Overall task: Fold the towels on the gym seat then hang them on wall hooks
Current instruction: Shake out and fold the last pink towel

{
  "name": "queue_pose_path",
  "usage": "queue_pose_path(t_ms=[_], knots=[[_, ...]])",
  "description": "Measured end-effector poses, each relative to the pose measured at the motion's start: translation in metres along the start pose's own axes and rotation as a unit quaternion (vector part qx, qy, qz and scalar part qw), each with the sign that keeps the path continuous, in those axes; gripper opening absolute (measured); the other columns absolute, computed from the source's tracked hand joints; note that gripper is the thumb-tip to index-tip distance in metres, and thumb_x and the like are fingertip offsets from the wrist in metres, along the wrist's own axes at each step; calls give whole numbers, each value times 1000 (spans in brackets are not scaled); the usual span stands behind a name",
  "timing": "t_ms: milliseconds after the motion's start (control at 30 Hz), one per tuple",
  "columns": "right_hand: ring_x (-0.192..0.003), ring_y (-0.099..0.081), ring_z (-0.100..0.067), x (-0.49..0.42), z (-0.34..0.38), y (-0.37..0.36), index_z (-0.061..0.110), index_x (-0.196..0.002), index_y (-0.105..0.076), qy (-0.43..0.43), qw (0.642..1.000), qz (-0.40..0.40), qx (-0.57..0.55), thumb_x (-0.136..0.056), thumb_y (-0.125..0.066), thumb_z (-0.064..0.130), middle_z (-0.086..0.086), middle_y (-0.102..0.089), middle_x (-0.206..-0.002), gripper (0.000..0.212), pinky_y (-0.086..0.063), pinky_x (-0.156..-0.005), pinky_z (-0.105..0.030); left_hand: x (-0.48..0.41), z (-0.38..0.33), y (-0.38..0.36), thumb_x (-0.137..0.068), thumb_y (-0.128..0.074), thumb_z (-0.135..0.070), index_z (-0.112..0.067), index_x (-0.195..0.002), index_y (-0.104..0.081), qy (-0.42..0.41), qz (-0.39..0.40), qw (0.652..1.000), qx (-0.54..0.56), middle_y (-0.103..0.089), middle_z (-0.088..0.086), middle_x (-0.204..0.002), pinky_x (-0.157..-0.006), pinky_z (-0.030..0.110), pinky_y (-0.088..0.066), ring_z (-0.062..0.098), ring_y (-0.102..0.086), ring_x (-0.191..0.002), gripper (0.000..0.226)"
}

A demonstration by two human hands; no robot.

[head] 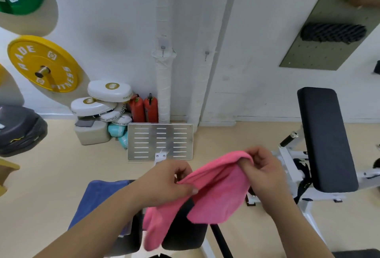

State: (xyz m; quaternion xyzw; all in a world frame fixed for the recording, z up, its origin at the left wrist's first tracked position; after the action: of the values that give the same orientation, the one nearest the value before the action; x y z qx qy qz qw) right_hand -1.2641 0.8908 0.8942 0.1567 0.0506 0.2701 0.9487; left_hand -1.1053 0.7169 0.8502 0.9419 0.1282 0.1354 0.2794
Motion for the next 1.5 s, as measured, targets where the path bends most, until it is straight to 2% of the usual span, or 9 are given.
queue_pose_path(t_ms=[200,367,500,600,733,967,1033,1233,1500], knots=[[-82,-63,-20,-13,-51,53,18,-91,-66,-110,981,-150,-47,-96,-63,10,-5,-71,-88,10,-49,-70,-33,2,50,-14,-91,-69,-33,-22,-80,-70,71,42,992,-95,-69,-6,-87,-77,31,-56,5,-60,-73,15],[-78,-62,-22,-7,-70,78,24,-82,-67,-155,961,-215,-75,-97,-59,15,-7,-69,-88,19,-50,-72,-37,14,53,-39,-96,-67,-34,-16,-91,-65,105,126,985,61,-74,-6,-94,-80,26,-56,5,-74,-84,19],[-82,-64,-30,5,-106,89,9,-111,-65,-255,917,-269,-148,-97,-50,11,-22,-69,-103,21,-52,-73,-37,12,47,-28,-92,-60,-14,-30,-85,-66,72,61,993,66,-70,-10,-80,-72,24,-51,2,-63,-73,19],[-76,-63,-25,15,-117,86,16,-97,-62,-267,910,-276,-160,-99,-52,21,-9,-68,-91,11,-48,-67,-33,12,45,-5,-95,-56,-6,-27,-85,-71,72,-38,995,57,-71,-12,-82,-74,24,-49,0,-63,-75,29],[-78,-62,-21,17,-91,65,18,-94,-68,-202,949,-206,-130,-95,-68,15,-3,-69,-83,3,-50,-68,-32,20,21,22,-98,-65,-17,-35,-94,-78,21,-126,988,82,-76,-17,-90,-76,18,-48,1,-68,-89,23],[-93,-73,-14,38,-2,-38,28,-95,-79,-22,992,126,5,-91,-72,8,4,-79,-91,22,-59,-81,-26,14,-62,-11,-91,-74,-20,-37,-120,-71,-159,-98,982,-7,-62,-28,-89,-80,7,-41,-4,-61,-89,34],[-93,-72,-12,44,8,-45,30,-93,-81,5,990,138,17,-92,-73,10,5,-79,-91,21,-58,-85,-27,13,-56,-15,-91,-72,-25,-38,-129,-64,-145,-102,984,-15,-61,-27,-88,-80,11,-43,-3,-61,-89,42],[-74,-64,2,48,-5,-40,26,-75,-80,-23,989,126,76,-79,-88,21,12,-75,-75,10,-48,-69,-11,24,-35,-7,-92,-61,-17,-31,-96,-71,-125,-140,981,-44,-61,-20,-92,-80,17,-45,1,-59,-91,18],[-59,-58,-12,56,-47,-16,7,-75,-70,-147,966,208,42,-70,-90,40,-1,-66,-65,39,-45,-54,-20,38,7,39,-95,-65,-10,-29,-96,-70,-14,-257,966,-5,-65,-17,-94,-78,3,-38,-4,-57,-96,20]])
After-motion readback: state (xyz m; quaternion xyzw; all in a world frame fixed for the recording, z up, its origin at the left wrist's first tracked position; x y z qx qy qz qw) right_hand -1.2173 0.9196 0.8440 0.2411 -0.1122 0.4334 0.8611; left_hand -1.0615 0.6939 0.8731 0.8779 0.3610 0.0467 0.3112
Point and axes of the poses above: each hand's wrist, its own x-axis away from the middle knuckle, its own y-axis out of the back of the hand, z = x × y, the point moved 9 cm from there along -x, towards the middle knuckle
